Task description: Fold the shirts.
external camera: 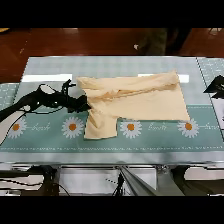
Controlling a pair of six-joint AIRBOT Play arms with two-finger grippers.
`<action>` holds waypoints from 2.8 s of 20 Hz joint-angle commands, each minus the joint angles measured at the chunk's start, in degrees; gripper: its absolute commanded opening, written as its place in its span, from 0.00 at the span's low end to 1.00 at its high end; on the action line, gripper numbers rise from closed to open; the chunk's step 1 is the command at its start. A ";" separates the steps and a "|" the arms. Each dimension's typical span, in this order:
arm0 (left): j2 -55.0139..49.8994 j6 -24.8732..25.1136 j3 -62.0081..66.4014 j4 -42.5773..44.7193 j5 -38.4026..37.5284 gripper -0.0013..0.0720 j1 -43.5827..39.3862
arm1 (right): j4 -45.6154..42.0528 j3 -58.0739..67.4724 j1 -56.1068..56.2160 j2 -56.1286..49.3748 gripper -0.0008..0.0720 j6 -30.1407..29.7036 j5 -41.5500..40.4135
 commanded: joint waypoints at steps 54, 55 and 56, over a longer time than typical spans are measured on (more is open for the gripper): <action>47.19 -17.27 60.59 20.46 -36.52 0.05 6.23 | 5.97 15.02 7.43 49.55 0.03 7.19 -8.13; 45.86 -17.27 60.59 20.46 -38.23 0.05 6.23 | 3.91 15.02 7.87 48.37 0.03 6.84 -6.86; 44.09 -17.27 60.59 20.46 -39.93 0.05 6.23 | 0.92 15.02 9.35 46.53 0.03 6.43 -5.88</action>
